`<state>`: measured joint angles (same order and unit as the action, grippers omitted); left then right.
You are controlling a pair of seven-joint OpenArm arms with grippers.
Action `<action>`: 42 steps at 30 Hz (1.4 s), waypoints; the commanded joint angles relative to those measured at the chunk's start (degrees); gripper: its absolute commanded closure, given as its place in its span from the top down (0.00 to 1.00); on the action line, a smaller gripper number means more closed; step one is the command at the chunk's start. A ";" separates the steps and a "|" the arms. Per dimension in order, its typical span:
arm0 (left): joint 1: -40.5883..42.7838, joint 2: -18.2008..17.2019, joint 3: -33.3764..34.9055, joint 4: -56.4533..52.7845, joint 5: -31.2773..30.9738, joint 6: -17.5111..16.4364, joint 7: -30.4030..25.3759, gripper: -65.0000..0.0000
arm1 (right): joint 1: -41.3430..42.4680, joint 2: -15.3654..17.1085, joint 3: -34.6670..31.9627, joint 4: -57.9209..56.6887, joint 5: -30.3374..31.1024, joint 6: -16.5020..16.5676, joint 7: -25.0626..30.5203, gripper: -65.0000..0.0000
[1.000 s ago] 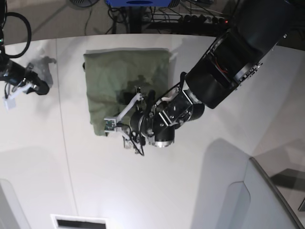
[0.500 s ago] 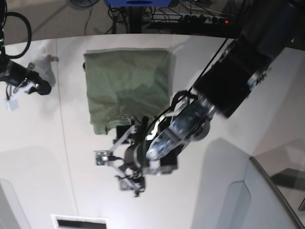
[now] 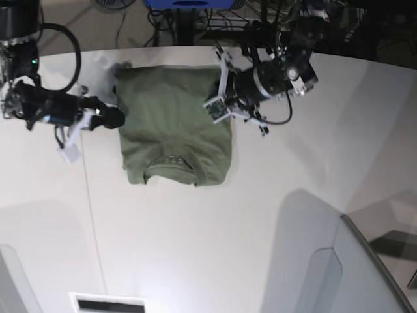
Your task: Layout the t-shirt on the table in an organized manner, then fold the t-shirt properly
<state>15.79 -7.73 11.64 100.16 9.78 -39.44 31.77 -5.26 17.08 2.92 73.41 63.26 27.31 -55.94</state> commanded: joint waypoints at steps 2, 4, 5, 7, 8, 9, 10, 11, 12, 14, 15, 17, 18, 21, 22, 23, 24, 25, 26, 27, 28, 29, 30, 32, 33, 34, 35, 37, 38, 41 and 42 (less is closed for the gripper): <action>-0.36 -0.14 -0.69 -1.74 -0.15 0.45 -2.45 0.00 | 1.26 0.11 0.47 -1.36 -1.59 0.16 0.43 0.00; -0.28 -0.14 -0.69 -4.12 -0.15 0.45 -2.71 0.00 | 1.61 -1.30 0.47 -3.47 -2.83 0.16 -0.10 0.00; -0.36 -0.14 -0.69 -5.26 -0.15 0.45 -2.71 0.00 | 1.70 -2.00 0.47 -4.79 -3.53 0.16 -0.19 0.00; -0.54 -0.14 -0.69 -7.19 -0.15 0.45 -2.71 0.00 | 1.87 -2.80 0.55 -6.90 -5.29 0.25 0.25 0.00; -0.54 -0.14 -0.69 -7.81 -0.15 0.45 -2.71 0.00 | 2.31 -3.15 0.55 -7.96 -6.34 0.25 0.34 0.00; -0.63 -0.05 -0.69 -7.98 -0.15 0.45 -2.71 0.00 | 2.49 -3.24 0.64 -8.66 -7.05 0.34 0.34 0.00; -0.63 -0.05 -0.78 -8.07 -0.15 0.45 -2.71 0.00 | 2.58 -3.50 0.91 -9.10 -7.48 0.34 0.34 0.00; -0.63 -0.05 -0.78 -7.72 -0.15 0.45 -2.71 0.00 | 2.58 -3.50 0.99 -9.19 -7.31 0.34 0.34 0.00; -0.63 -0.05 -0.87 -6.75 -0.24 0.45 -2.71 0.00 | 2.58 -3.50 1.08 -8.66 -7.31 0.34 0.34 0.00; -0.36 -0.32 -0.96 -3.41 -1.82 0.45 -2.71 0.00 | 1.70 -3.15 1.08 -4.44 -7.22 0.34 0.25 0.00; -0.28 -0.49 -1.48 -1.39 -3.41 0.45 -2.54 0.00 | 0.47 -3.06 1.17 -1.36 -7.22 0.34 0.16 0.00; 0.43 -0.67 -4.91 2.92 -6.84 0.45 -2.27 0.00 | -2.08 -2.97 2.31 6.90 -7.57 -0.19 -0.28 0.00; 1.57 -0.67 -7.46 5.03 -7.80 0.45 -2.27 0.00 | -4.19 -2.97 3.81 11.38 -7.57 -0.28 -0.80 0.00; 5.79 -0.67 -13.88 9.69 -7.54 0.45 -2.19 0.00 | -9.47 -1.21 9.52 20.97 -7.66 -0.37 -4.06 0.00; 7.99 -0.84 -16.08 10.74 -6.75 0.45 -2.19 0.00 | -11.84 -0.69 11.81 23.52 -7.66 -0.37 -5.20 0.00; 10.80 -1.37 -18.54 11.36 -5.52 0.45 -2.45 0.00 | -14.83 0.28 14.62 25.98 -7.66 -0.37 -6.17 0.00; 13.18 -1.81 -20.56 11.53 -4.55 0.45 -2.54 0.00 | -17.91 1.16 17.52 28.26 -7.66 -0.28 -6.87 0.00; 15.72 -2.34 -22.50 11.53 -3.76 0.45 -2.63 0.00 | -20.90 1.86 20.07 30.64 -7.66 -0.28 -7.22 0.00; 18.54 -2.95 -24.69 11.53 -3.50 0.45 -2.63 0.00 | -24.68 2.57 22.53 32.92 -7.66 -0.28 -7.57 0.00; 21.70 -3.39 -26.80 11.53 -3.93 0.45 -2.71 0.00 | -28.81 3.36 25.52 35.30 -7.66 -0.28 -7.49 0.00; 24.69 -3.57 -28.47 11.53 -4.46 0.45 -2.71 0.00 | -32.77 3.97 27.81 37.23 -7.66 -0.28 -7.49 0.00; 27.59 -3.57 -29.79 11.53 -4.99 0.45 -2.71 0.00 | -35.84 4.24 29.13 38.29 -7.66 -0.28 -7.66 0.00; 30.23 -3.57 -30.50 11.36 -5.43 0.45 -2.71 0.00 | -38.83 4.24 29.74 38.55 -7.66 -0.28 -8.01 0.00; 34.89 -3.31 -30.41 9.95 -5.25 0.45 -2.71 0.00 | -42.79 4.24 29.48 36.97 -7.66 0.16 -9.77 0.00; 36.65 -3.31 -29.88 8.54 -5.17 0.54 -2.71 0.00 | -43.93 4.15 27.72 34.86 -7.66 0.16 -10.65 0.00; 37.53 -3.31 -29.00 6.87 -5.25 0.54 -2.80 0.00 | -44.19 4.50 25.35 32.13 -7.66 0.16 -10.74 0.00; 37.79 -3.31 -28.03 4.59 -5.25 0.54 -2.98 0.00 | -44.02 5.82 22.18 28.70 -7.66 0.25 -10.21 0.00; 37.61 -3.31 -25.22 -2.01 -5.17 1.95 -6.76 0.00 | -41.20 8.55 13.83 20.70 -7.66 0.25 -6.96 0.00; 36.82 -3.31 -23.20 -6.75 -5.17 3.97 -10.71 0.00 | -39.01 9.60 8.64 16.22 -7.75 0.25 -4.85 0.00; 32.60 -3.75 -17.22 -23.10 -5.08 10.39 -23.37 0.00 | -31.97 10.83 -5.16 4.88 -7.75 -0.28 1.31 0.00; 30.23 -3.75 -14.94 -29.26 -5.08 12.23 -27.51 0.00 | -29.78 10.74 -9.82 1.01 -7.75 -0.37 4.21 0.00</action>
<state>44.69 -11.18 -2.98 69.56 4.51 -26.81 3.49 -33.52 27.29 -7.60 73.65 55.75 26.81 -49.63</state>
